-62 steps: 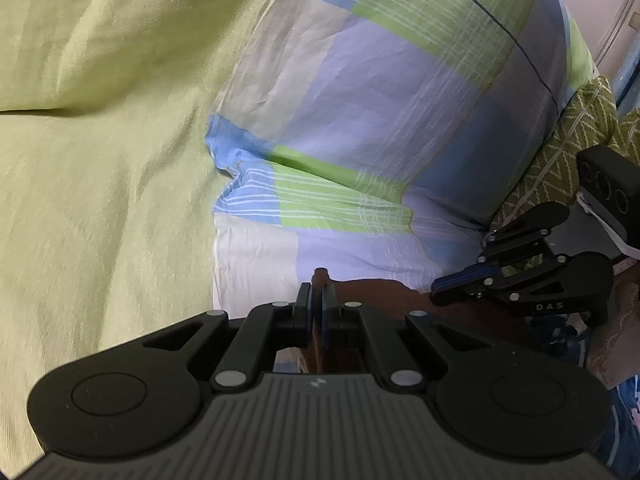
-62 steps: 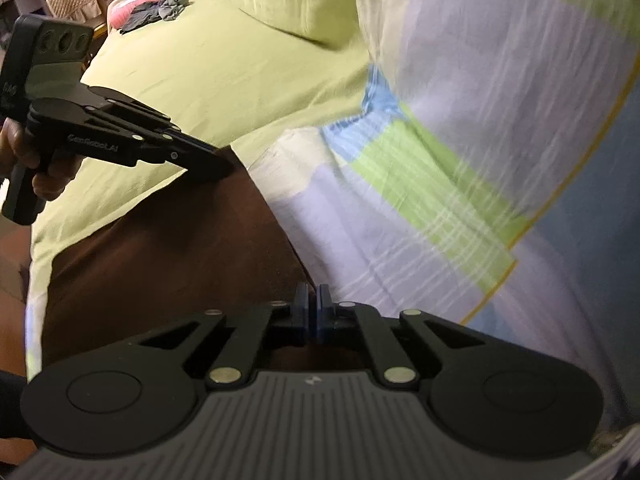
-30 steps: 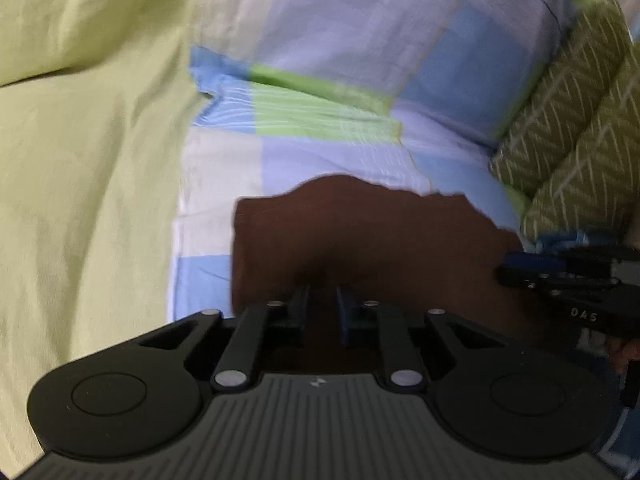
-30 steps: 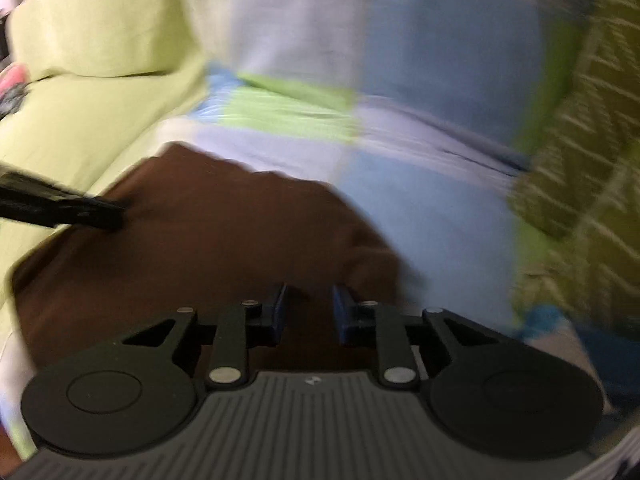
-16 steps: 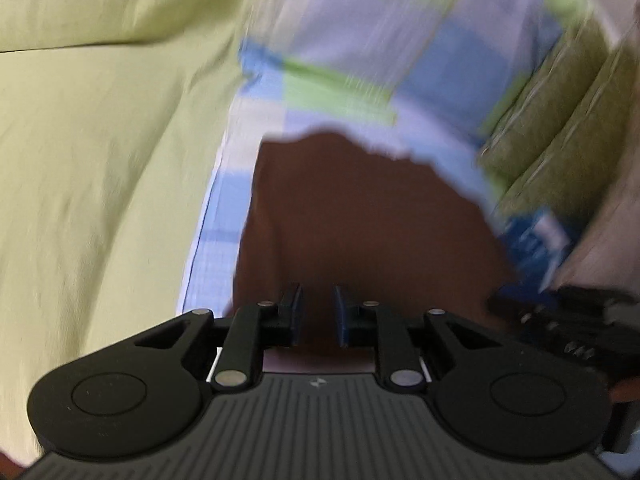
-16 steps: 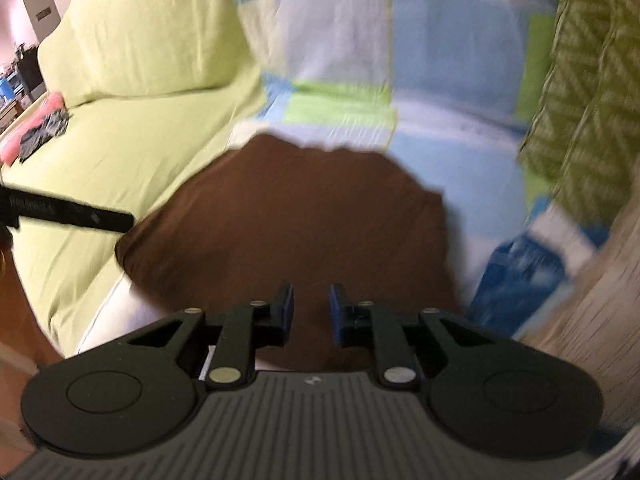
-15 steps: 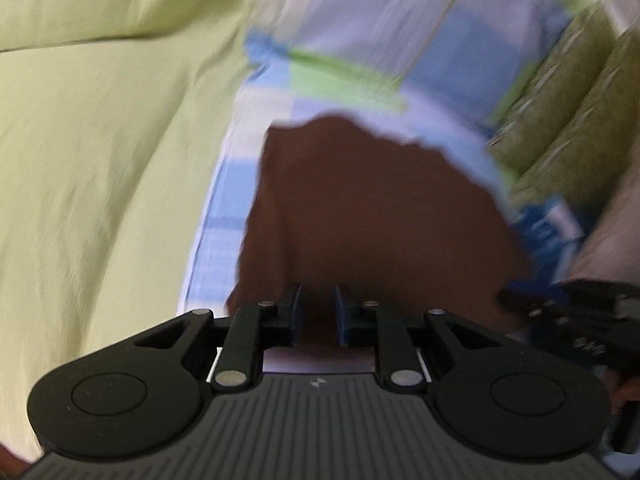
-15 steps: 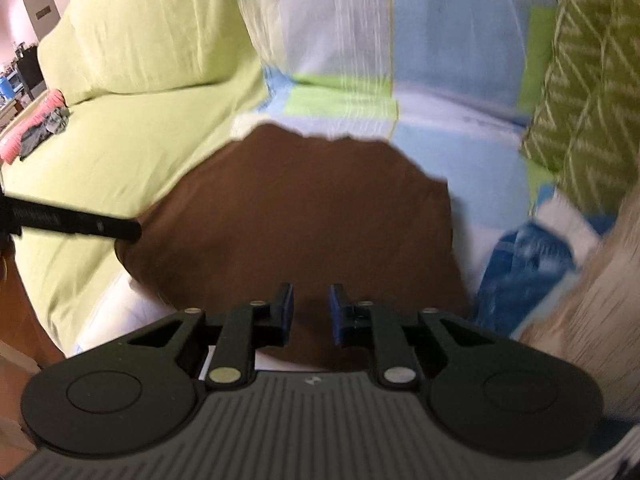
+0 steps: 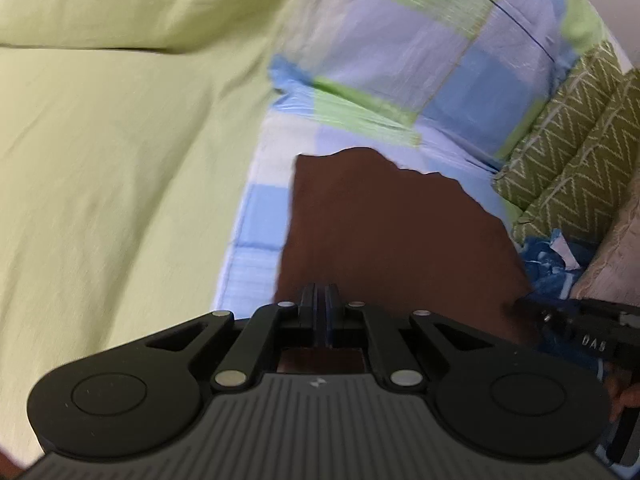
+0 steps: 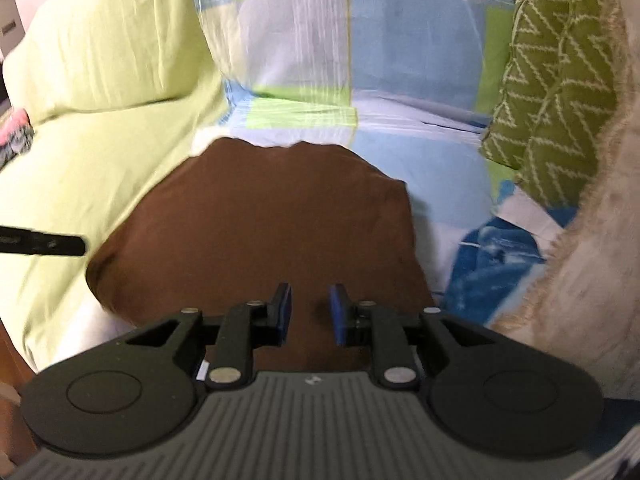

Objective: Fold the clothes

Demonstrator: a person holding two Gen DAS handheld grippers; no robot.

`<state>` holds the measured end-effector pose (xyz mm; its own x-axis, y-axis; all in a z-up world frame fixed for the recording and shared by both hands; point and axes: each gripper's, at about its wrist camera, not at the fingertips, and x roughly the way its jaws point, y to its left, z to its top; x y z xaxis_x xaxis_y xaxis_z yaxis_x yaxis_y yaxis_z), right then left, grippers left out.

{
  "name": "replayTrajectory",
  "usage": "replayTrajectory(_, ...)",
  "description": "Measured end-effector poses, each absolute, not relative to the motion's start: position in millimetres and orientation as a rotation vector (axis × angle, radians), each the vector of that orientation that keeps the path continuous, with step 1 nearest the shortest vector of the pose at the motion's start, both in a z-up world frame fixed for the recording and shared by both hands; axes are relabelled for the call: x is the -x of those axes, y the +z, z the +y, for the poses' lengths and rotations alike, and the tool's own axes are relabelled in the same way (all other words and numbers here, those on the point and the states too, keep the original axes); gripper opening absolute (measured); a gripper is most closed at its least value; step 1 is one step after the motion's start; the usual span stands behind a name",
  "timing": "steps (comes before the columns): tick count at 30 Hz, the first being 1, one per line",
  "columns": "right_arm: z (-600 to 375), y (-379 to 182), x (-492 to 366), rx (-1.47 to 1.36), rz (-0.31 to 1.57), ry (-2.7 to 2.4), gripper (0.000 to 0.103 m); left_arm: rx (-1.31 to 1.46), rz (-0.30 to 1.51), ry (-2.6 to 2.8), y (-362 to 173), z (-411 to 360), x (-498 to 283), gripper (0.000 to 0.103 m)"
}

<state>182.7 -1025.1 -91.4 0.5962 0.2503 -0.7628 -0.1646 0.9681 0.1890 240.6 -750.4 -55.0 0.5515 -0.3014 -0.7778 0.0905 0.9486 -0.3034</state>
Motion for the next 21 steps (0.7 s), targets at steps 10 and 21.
replayTrajectory(10,-1048,-92,-169,-0.064,0.915,0.066,0.018,0.195,0.963,-0.110,-54,-719,-225,0.007)
replayTrajectory(21,-1001,-112,-148,-0.062,0.920,0.105,0.017,0.140,0.968,-0.281,-83,-767,-209,0.012)
